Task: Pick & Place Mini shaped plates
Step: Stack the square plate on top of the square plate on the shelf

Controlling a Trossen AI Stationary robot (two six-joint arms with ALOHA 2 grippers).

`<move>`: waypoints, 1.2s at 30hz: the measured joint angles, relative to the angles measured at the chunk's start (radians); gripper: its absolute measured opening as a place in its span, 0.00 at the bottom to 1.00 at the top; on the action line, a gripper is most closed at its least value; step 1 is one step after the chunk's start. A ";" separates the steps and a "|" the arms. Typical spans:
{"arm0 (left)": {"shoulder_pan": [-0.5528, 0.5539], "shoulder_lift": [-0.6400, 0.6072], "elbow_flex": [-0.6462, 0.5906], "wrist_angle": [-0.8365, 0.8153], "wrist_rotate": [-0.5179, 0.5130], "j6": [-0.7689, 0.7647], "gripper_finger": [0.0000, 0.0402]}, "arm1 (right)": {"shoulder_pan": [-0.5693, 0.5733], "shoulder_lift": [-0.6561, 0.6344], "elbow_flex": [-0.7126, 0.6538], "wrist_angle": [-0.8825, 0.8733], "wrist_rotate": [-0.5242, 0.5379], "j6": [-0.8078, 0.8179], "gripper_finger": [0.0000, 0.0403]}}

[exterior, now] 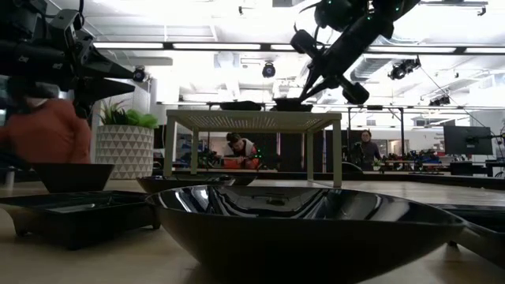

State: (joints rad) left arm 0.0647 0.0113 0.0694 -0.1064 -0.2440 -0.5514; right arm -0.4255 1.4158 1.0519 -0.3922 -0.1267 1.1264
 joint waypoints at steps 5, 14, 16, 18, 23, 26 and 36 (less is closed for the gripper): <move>0.000 0.000 0.000 0.000 0.000 0.000 0.33 | -0.004 0.000 0.000 -0.003 0.001 -0.012 0.00; 0.000 0.000 0.000 0.000 0.000 0.000 0.33 | -0.006 0.000 0.000 -0.015 0.013 -0.038 0.00; 0.000 0.000 0.000 0.000 0.000 0.000 0.33 | -0.006 0.000 0.000 -0.014 0.014 -0.045 0.00; 0.000 0.000 0.000 0.000 0.000 0.000 0.33 | -0.006 0.000 0.000 -0.014 0.014 -0.053 0.00; 0.000 0.000 0.000 0.000 0.000 0.000 0.33 | -0.006 0.000 0.000 -0.014 0.014 -0.054 0.02; 0.000 0.000 0.000 0.000 0.000 0.000 0.33 | -0.006 0.000 0.000 -0.014 0.015 -0.054 0.04; 0.000 0.000 0.000 0.000 0.000 0.000 0.33 | -0.006 0.000 0.000 -0.012 0.012 -0.062 0.12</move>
State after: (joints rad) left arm 0.0649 0.0115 0.0695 -0.1065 -0.2440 -0.5510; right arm -0.4320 1.4158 1.0519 -0.4043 -0.1146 1.0645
